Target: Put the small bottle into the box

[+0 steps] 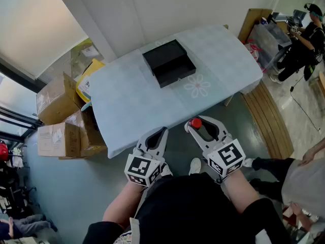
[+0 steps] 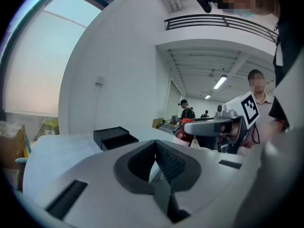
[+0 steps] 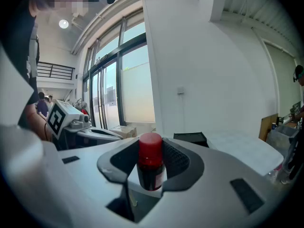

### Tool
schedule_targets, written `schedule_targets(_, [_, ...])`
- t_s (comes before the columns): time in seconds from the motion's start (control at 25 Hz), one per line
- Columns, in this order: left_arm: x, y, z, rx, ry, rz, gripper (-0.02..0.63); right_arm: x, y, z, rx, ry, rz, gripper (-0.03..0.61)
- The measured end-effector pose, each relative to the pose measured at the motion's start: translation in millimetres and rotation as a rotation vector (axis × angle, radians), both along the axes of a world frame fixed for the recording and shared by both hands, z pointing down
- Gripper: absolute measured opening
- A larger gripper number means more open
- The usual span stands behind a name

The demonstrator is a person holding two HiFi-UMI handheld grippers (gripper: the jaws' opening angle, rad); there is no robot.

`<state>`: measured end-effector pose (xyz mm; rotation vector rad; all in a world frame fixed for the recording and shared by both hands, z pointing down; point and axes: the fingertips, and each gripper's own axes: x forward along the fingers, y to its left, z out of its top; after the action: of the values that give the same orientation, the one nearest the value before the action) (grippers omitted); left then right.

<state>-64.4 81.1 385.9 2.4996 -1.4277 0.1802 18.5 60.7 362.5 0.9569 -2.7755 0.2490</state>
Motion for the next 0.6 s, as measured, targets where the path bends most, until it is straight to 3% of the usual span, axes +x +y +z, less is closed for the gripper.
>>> schedule_targets(0.6, [21, -1, -1, 0.01, -0.014, -0.029, 0.008, 18, -4, -4, 0.017, -0.028, -0.05, 0.153])
